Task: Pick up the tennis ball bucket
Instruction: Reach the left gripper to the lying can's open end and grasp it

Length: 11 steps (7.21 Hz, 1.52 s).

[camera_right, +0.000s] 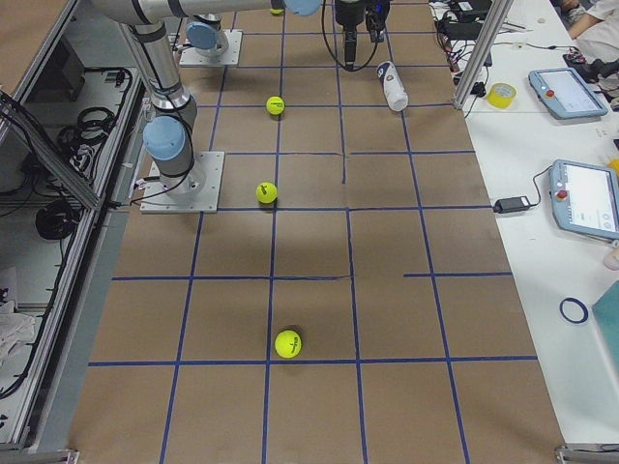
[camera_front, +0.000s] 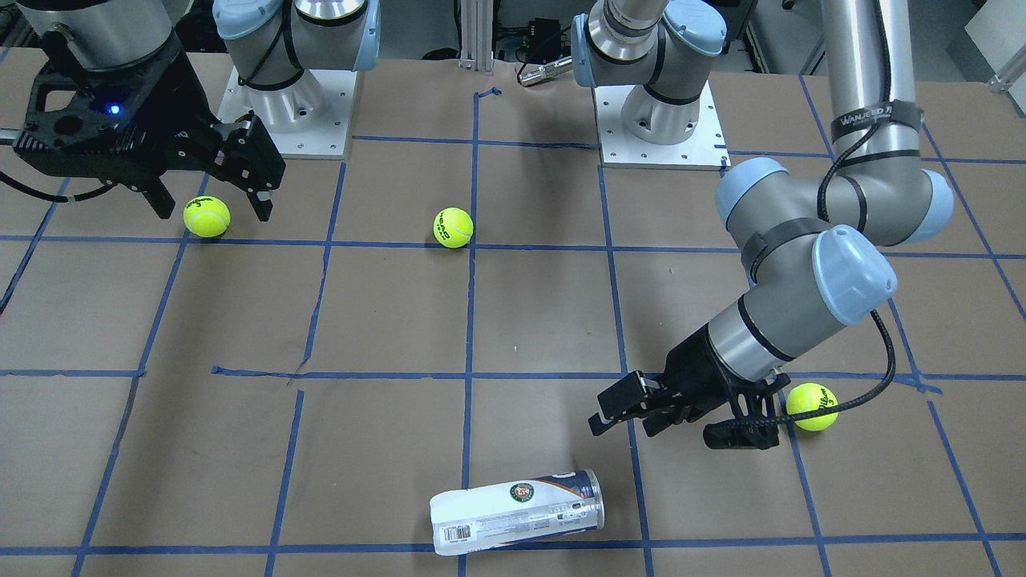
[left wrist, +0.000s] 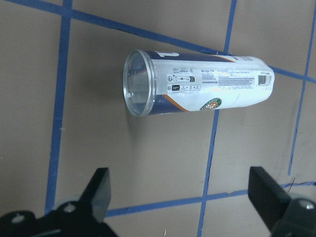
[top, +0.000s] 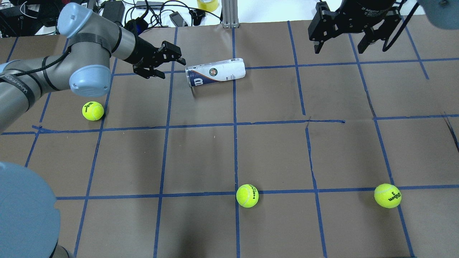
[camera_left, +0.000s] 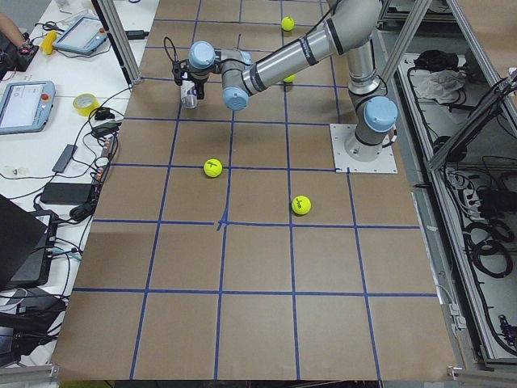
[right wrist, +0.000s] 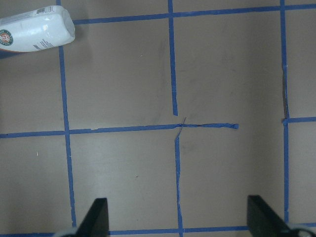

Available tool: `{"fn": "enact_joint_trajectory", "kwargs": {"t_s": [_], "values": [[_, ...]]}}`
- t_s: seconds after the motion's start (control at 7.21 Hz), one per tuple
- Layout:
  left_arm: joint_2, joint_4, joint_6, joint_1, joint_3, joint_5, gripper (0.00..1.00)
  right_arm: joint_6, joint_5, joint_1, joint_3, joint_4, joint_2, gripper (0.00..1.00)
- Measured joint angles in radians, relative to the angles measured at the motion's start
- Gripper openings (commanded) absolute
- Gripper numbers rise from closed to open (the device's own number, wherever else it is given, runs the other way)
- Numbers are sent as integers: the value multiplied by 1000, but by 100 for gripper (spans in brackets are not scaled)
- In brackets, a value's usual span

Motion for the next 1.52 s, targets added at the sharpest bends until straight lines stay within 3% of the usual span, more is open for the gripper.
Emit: {"fn": "enact_joint_trajectory", "kwargs": {"t_s": [0.55,1.39,1.52], "values": [[-122,46,-87,0,132,-26,100,0,0,-1,2,-1,-1,100],[-189,45,-167,-20,76,-100,100,-7,0,0,4,2,-8,100],[-190,43,-184,-25,74,-111,95,-7,0,0,4,3,-8,100]]}}
